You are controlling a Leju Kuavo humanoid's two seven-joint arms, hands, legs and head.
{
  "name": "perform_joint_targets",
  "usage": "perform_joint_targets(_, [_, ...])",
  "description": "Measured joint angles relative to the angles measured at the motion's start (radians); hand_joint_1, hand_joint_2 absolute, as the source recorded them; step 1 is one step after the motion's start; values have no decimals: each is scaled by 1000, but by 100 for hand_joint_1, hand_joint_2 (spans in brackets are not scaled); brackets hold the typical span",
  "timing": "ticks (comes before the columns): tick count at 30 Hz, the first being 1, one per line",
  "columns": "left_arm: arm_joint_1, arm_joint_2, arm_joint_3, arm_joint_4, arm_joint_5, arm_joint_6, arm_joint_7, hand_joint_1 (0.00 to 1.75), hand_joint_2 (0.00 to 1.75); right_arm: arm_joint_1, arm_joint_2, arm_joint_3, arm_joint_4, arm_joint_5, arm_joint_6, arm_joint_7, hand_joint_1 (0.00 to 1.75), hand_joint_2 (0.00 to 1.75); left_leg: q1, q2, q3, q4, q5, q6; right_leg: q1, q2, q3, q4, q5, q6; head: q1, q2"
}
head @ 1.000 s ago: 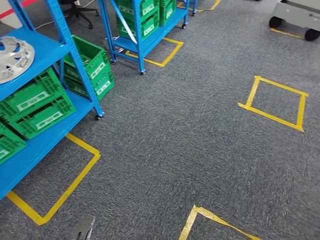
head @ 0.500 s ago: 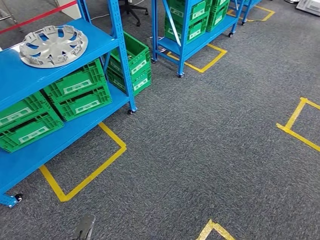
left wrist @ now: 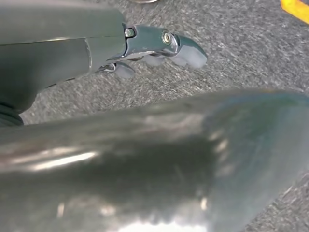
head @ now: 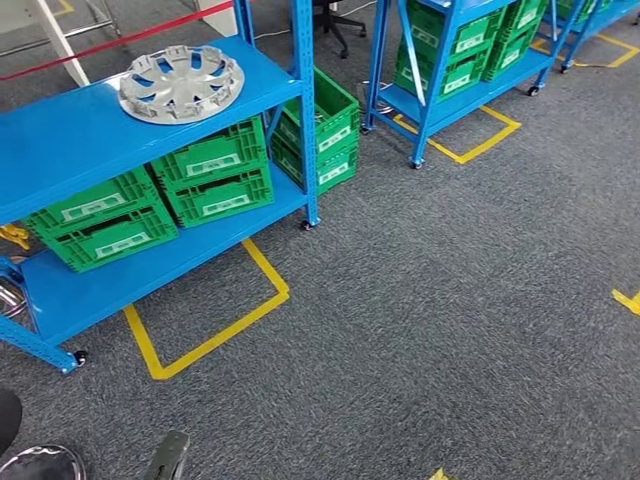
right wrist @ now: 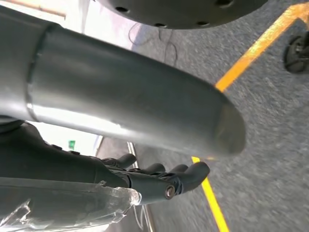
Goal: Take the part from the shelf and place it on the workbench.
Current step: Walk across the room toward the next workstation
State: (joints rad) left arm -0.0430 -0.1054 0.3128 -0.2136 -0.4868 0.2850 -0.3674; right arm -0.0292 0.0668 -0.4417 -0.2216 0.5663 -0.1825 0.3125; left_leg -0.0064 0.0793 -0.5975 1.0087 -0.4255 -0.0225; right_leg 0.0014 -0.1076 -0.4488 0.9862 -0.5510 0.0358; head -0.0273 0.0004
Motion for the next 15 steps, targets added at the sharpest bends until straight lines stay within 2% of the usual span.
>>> perform_joint_targets(2, [2,0,0,0,0,1,0,0,0,-6,0,0,0,3,0,0,0,0,3,-23,11,-8,-18,20,2,-11,24,-1,-5,12,4,0])
perform_joint_targets(3, [4,1,1,0,1,1,0,0,0,-8,0,0,-1,4,0,1,0,0,6,-36,21,-12,-23,28,0,3,25,15,-4,17,6,0])
perform_joint_targets(4, [4,2,2,0,2,2,0,0,0,-9,0,0,-1,5,0,2,0,0,9,-48,32,-15,-28,35,-3,27,6,49,-5,22,7,0])
perform_joint_targets(6, [1,2,3,0,3,2,0,0,0,-7,0,0,-1,6,0,-8,0,0,13,-74,55,-21,-41,44,-8,82,-81,176,-20,29,12,0])
perform_joint_targets(8, [2,1,4,0,4,2,0,0,0,0,0,0,-1,6,0,-20,0,0,17,-106,81,-24,-62,47,-11,101,-184,287,-76,34,16,0])
perform_joint_targets(9, [6,1,5,0,4,2,0,0,0,4,0,0,0,6,0,-20,0,0,20,-123,98,-25,-75,46,-12,103,-221,304,-109,36,18,0])
perform_joint_targets(10, [10,0,5,0,4,2,0,0,0,8,0,0,0,6,0,-18,0,0,23,-140,118,-25,-90,44,-13,104,-246,294,-130,39,20,0])
perform_joint_targets(11, [13,0,6,0,4,2,0,0,0,12,0,0,0,6,1,-17,0,0,26,-157,140,-26,-106,40,-16,108,-260,261,-120,42,22,0])
perform_joint_targets(12, [17,0,7,0,4,2,0,0,0,17,0,-1,2,6,1,-15,0,0,29,-172,159,-26,-125,35,-21,118,-267,211,-66,47,24,0])
perform_joint_targets(13, [19,1,7,0,4,2,0,0,0,21,1,-2,4,6,1,-22,0,0,31,-185,179,-23,-144,30,-27,132,-272,151,14,50,29,0])
perform_joint_targets(14, [21,1,8,1,5,2,0,0,0,24,2,-4,6,6,2,-32,0,0,32,-198,195,-23,-165,23,-30,144,-270,109,90,49,31,0])
perform_joint_targets(15, [21,2,9,2,5,3,-2,0,0,24,3,-5,8,6,3,-42,0,0,33,-208,211,-24,-180,15,-31,151,-266,85,148,44,32,0])
